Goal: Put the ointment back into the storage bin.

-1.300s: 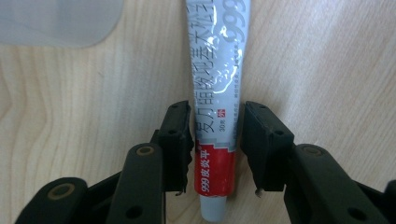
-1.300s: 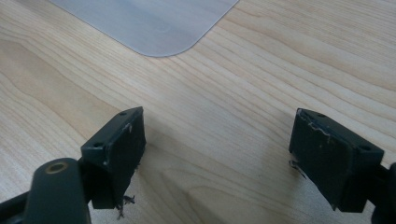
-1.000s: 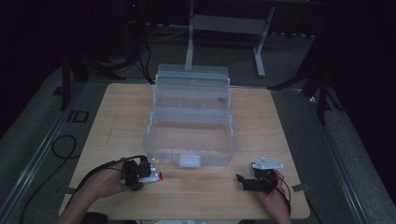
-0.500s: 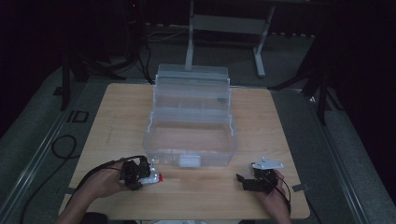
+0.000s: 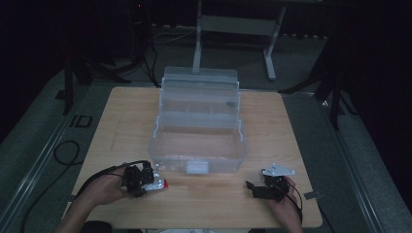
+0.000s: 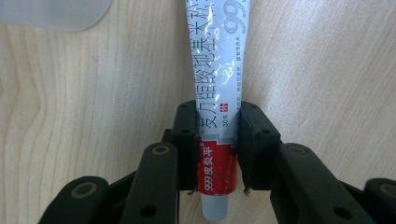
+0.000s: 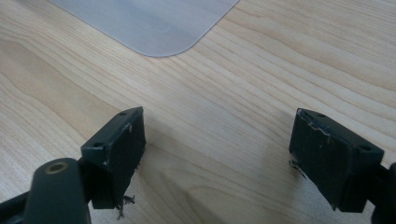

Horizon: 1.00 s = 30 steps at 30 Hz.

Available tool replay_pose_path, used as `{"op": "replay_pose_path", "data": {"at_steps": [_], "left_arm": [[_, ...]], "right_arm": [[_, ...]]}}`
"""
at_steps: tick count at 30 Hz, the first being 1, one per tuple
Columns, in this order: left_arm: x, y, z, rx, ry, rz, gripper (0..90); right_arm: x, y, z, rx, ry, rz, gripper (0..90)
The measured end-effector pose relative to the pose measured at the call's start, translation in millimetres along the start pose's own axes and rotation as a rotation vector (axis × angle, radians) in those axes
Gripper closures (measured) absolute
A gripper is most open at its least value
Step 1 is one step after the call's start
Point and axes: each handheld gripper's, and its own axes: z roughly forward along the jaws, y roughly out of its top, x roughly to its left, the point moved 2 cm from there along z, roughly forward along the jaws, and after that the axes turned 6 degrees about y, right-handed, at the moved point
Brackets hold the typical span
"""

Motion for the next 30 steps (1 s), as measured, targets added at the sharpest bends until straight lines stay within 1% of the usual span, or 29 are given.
{"op": "replay_pose_path", "data": {"at_steps": [6,12,14,16,19,23,25,27,30], "left_arm": [[2.8,-3.6,-5.8,-0.018,-0.003,0.005,70.9],[5.2,-6.6,-11.7,-0.024,-0.003,0.011,70.9],[6.0,-7.9,-13.8,-0.028,0.003,0.023,70.9],[6.4,-8.9,-16.0,-0.037,0.004,0.023,70.9],[7.8,-10.3,-19.3,-0.048,0.010,0.036,70.9],[10.3,-11.8,-22.8,-0.052,0.011,0.037,70.9],[11.8,-12.8,-25.2,-0.058,0.008,0.030,70.9],[12.6,-13.5,-26.3,-0.057,0.012,0.036,70.9],[12.9,-14.3,-27.7,-0.064,0.014,0.034,70.8]], "right_arm": [[0.0,0.0,0.0,0.000,0.000,0.000,18.2],[0.0,0.0,0.0,0.000,0.000,0.000,18.2],[0.0,0.0,0.0,0.000,0.000,0.000,18.2],[0.0,0.0,0.0,0.000,0.000,0.000,18.2],[0.0,0.0,0.0,0.000,0.000,0.000,18.2],[0.0,0.0,0.0,0.000,0.000,0.000,18.2],[0.0,0.0,0.0,0.000,0.000,0.000,18.2],[0.0,0.0,0.0,0.000,0.000,0.000,18.2],[0.0,0.0,0.0,0.000,0.000,0.000,18.2]]}}
